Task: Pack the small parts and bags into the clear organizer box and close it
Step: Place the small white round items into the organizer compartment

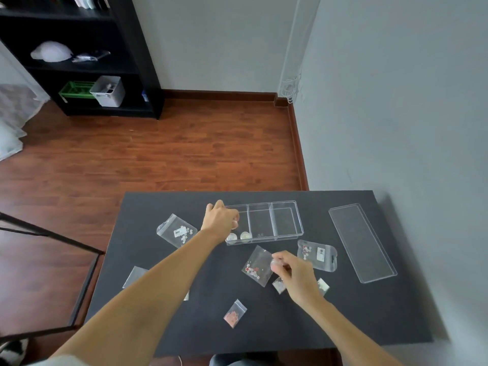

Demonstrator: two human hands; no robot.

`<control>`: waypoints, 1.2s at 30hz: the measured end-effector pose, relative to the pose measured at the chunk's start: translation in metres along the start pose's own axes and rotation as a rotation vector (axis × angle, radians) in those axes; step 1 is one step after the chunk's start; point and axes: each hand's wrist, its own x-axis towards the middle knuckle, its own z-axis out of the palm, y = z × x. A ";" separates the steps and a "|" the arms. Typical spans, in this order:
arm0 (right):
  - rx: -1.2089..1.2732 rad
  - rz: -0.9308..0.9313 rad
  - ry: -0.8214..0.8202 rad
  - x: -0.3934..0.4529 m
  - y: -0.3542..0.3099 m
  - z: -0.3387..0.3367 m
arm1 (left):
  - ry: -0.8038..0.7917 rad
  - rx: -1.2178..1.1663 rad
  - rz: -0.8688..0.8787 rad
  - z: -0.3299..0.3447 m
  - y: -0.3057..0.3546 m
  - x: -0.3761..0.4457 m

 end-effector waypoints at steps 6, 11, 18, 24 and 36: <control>-0.016 0.025 -0.019 -0.007 0.013 -0.003 | -0.018 0.178 0.007 0.001 -0.001 0.008; -0.015 0.043 -0.037 -0.008 0.016 -0.005 | -0.028 0.323 -0.016 0.002 0.005 0.010; 0.006 0.037 -0.021 -0.004 0.009 -0.008 | -0.015 0.313 -0.015 0.008 0.002 0.012; 0.002 -0.056 0.011 0.016 -0.010 -0.017 | 0.108 0.186 0.013 0.005 -0.004 -0.004; -0.271 -0.253 -0.091 0.117 -0.085 0.006 | 0.087 -0.263 -0.263 0.018 -0.011 -0.062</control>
